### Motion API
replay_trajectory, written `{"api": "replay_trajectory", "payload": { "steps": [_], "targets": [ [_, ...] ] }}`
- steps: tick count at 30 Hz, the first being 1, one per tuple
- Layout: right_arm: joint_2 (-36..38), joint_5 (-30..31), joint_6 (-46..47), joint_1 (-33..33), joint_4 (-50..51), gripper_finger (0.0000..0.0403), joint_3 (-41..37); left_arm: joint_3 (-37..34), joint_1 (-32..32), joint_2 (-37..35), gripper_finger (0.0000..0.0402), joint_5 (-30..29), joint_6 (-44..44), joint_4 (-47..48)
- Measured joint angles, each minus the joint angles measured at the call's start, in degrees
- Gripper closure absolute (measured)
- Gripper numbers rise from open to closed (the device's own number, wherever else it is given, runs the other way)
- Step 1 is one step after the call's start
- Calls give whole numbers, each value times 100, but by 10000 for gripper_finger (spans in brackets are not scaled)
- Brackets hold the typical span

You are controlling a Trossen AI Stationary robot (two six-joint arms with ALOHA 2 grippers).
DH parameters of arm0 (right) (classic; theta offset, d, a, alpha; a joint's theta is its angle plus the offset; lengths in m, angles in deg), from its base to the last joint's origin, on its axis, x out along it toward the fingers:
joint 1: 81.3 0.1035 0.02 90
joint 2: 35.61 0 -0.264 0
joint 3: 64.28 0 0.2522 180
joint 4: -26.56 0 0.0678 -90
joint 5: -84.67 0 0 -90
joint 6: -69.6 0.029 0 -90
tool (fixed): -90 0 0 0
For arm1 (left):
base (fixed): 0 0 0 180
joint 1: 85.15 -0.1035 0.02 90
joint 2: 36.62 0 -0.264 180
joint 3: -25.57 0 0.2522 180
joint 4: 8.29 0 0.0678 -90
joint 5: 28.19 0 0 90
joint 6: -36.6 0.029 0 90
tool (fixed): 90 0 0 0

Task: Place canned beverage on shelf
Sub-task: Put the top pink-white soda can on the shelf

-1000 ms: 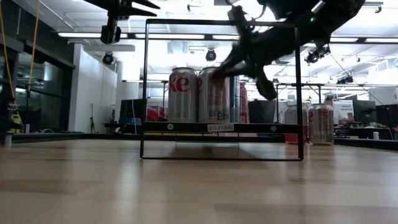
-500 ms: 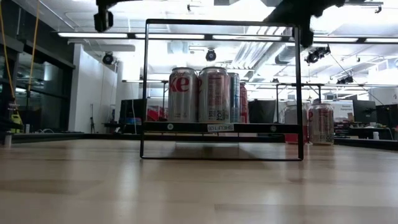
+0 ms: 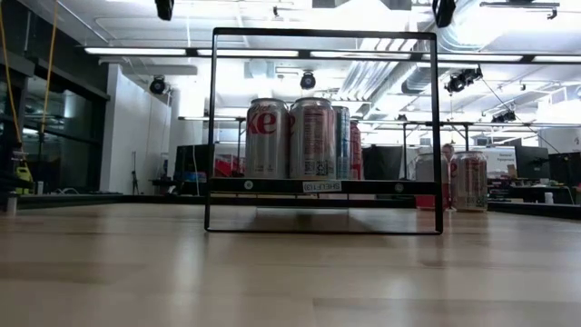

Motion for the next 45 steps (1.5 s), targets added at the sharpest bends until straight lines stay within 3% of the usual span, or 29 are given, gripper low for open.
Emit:
{"api": "replay_trajectory", "payload": {
  "steps": [35, 45],
  "targets": [
    [-93, -12, 8, 0, 52, 402, -2, 0, -2, 0, 401, -21, 69, 73],
    [-93, -14, 8, 0, 122, 402, -2, 0, -2, 0, 402, -313, 71, 246]
  ]
}}
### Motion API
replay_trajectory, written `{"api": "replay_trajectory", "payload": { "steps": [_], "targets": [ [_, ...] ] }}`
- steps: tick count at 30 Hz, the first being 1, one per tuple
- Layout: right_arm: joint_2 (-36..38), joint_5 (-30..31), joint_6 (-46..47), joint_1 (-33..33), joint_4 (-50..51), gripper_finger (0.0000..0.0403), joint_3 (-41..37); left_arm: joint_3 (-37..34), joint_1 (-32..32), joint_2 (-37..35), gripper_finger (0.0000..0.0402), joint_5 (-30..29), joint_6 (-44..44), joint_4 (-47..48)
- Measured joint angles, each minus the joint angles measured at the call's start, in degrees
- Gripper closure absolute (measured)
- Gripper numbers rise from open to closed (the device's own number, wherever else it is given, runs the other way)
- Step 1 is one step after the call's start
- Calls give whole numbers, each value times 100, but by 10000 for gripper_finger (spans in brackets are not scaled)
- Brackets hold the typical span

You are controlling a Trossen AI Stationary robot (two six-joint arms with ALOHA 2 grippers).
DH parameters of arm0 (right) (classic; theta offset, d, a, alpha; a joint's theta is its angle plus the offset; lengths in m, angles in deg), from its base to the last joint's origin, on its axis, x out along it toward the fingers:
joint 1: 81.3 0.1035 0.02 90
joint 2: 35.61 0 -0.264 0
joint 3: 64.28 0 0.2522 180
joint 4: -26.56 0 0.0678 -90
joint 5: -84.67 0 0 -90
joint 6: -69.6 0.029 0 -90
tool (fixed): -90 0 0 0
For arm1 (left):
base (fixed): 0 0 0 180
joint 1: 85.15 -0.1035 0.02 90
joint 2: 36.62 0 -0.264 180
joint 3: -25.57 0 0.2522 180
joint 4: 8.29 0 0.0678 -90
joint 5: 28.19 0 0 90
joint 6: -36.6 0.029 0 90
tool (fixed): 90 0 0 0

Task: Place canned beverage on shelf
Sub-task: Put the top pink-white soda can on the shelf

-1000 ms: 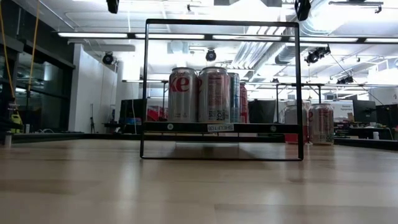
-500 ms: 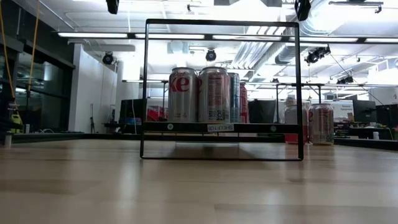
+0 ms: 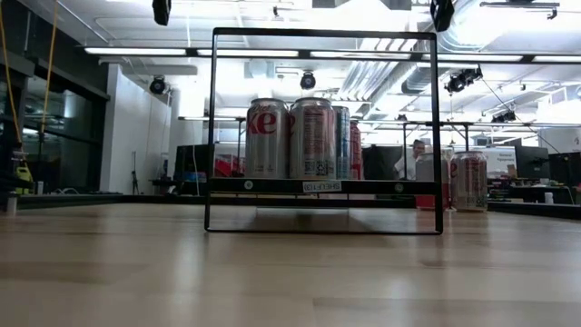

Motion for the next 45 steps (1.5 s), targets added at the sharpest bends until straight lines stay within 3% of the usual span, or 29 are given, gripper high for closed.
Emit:
{"api": "replay_trajectory", "payload": {
  "steps": [23, 33, 39, 45],
  "targets": [
    [0, 1, -24, 0, 35, 402, 0, 0, 0, 0, 401, -120, -169, -327],
    [-19, 1, -642, 0, -90, 402, 0, 0, 4, 2, 402, 1022, 1133, -276],
    [-28, 1, -638, 0, -102, 402, 0, 0, 0, 2, 401, 1057, 2116, -233],
    [-28, 1, -636, 0, -104, 402, 0, 0, 0, 2, 402, 1040, 2358, -269]
  ]
}}
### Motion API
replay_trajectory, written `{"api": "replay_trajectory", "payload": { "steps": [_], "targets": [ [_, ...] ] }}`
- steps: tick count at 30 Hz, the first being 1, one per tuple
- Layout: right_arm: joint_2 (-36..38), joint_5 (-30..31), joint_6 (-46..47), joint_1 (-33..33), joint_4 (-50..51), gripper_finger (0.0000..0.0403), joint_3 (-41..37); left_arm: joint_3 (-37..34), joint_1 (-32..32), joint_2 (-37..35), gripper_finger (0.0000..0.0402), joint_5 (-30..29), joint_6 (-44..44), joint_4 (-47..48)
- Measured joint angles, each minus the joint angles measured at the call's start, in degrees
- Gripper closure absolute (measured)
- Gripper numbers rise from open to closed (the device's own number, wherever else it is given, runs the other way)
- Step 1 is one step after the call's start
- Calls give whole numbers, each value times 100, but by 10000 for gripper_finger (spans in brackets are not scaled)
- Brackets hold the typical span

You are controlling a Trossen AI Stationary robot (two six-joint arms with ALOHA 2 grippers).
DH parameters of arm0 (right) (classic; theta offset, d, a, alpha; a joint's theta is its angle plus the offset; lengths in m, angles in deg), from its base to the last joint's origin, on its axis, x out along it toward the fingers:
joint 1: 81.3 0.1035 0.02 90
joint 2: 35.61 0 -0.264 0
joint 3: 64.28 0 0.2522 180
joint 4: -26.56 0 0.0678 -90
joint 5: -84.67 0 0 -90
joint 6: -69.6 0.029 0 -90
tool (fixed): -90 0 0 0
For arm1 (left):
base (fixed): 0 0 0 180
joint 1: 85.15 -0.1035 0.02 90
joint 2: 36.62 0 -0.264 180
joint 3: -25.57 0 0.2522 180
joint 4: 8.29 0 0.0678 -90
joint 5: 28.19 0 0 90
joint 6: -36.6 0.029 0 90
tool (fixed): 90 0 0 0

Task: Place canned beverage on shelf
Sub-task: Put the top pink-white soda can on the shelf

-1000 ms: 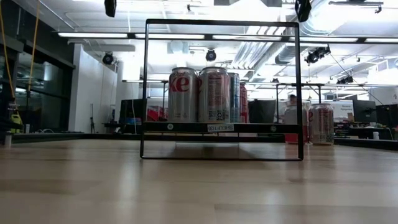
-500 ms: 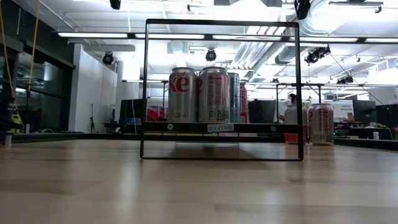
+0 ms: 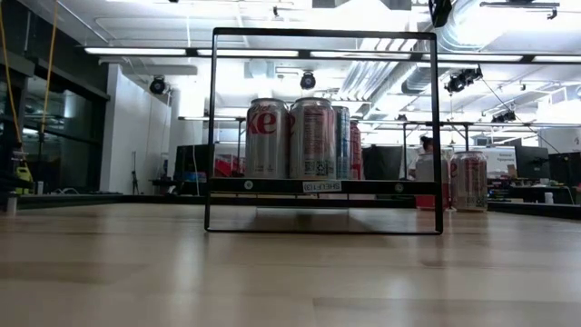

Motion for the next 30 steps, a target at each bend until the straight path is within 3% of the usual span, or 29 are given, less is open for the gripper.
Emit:
{"api": "replay_trajectory", "payload": {
  "steps": [5, 8, 11, 19, 22, 26, 30],
  "targets": [
    [0, 87, -1, 0, 4, 399, 0, 0, 0, 0, 402, 0, -7, -14],
    [0, 324, 134, 0, 11, 375, 0, 0, 0, 0, 401, 0, -12, -16],
    [0, 546, 250, 0, 19, 319, 0, 0, 0, 0, 401, 0, -187, -19],
    [-1, 1673, 992, -133, 560, 102, 0, 0, 0, 0, 401, -114, -299, -18],
    [-2, 1712, 1151, -283, 737, 45, 0, 0, 0, 0, 401, -153, -300, -18],
    [-42, 2034, 1610, -548, 890, 12, 10, 0, 0, 0, 401, -264, -299, -16],
    [-342, 2467, 2896, -1345, 2259, 9, 495, 0, 0, 0, 401, -373, -299, -16]
  ]
}}
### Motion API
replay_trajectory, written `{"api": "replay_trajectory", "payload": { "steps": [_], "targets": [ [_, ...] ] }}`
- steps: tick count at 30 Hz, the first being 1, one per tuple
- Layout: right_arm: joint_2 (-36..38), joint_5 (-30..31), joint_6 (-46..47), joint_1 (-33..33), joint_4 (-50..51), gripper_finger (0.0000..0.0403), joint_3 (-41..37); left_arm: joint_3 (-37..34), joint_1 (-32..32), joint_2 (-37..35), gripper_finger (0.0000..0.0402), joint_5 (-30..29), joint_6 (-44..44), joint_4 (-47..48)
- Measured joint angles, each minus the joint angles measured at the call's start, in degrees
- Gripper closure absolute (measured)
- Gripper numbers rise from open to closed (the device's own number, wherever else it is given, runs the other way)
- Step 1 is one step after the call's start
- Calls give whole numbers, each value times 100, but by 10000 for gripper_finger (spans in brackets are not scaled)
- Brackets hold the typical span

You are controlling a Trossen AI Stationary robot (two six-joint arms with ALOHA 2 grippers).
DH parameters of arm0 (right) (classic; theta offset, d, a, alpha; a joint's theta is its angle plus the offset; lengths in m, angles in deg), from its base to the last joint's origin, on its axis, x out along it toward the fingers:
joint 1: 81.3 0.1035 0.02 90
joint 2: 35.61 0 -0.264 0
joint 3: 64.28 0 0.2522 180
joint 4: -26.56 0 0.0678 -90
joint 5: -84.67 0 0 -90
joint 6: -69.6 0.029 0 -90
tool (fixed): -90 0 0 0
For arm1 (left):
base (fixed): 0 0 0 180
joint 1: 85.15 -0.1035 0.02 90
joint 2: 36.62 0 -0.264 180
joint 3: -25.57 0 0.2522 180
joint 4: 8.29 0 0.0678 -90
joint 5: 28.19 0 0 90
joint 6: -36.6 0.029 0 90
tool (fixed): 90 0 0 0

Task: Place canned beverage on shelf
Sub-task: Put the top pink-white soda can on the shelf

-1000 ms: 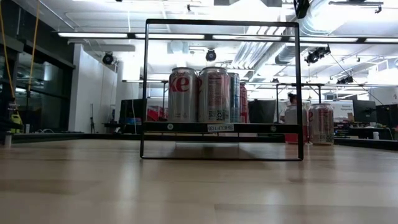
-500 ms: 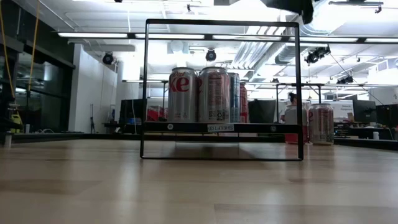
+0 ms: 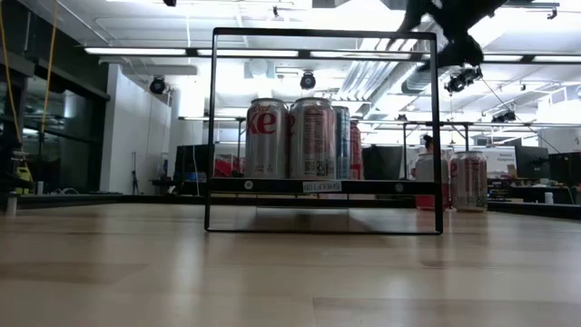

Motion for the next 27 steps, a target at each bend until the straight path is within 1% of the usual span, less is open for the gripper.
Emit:
{"api": "replay_trajectory", "payload": {
  "steps": [4, 6, 9, 12, 16, 19, 23, 27],
  "targets": [
    [-695, -311, 289, -1098, 1644, 9, 805, 0, 0, 0, 400, -50, 0, 4],
    [-1109, -371, 353, -1591, 2226, 9, 1217, 0, 0, 0, 400, -107, 1, 4],
    [-1769, -515, 228, -2232, 2754, 9, 1726, 0, 2, 0, 400, -232, 2, 9],
    [-2394, -865, -65, -2800, 2952, 9, 2071, 0, 0, 0, 400, -248, 2, 11],
    [-3139, -1911, -335, -3508, 3103, 9, 2313, 0, 0, -1, 400, -341, 33, 54],
    [-3591, -2457, -497, -3945, 3251, 9, 2424, 0, 0, -2, 400, -610, 37, 211],
    [-3982, -2769, -779, -4371, 3450, 9, 2582, 0, 0, -2, 400, -824, 0, 325],
    [-4083, -2774, -946, -4576, 3591, 9, 2664, 0, 0, -2, 400, -847, -13, 315]
  ]
}}
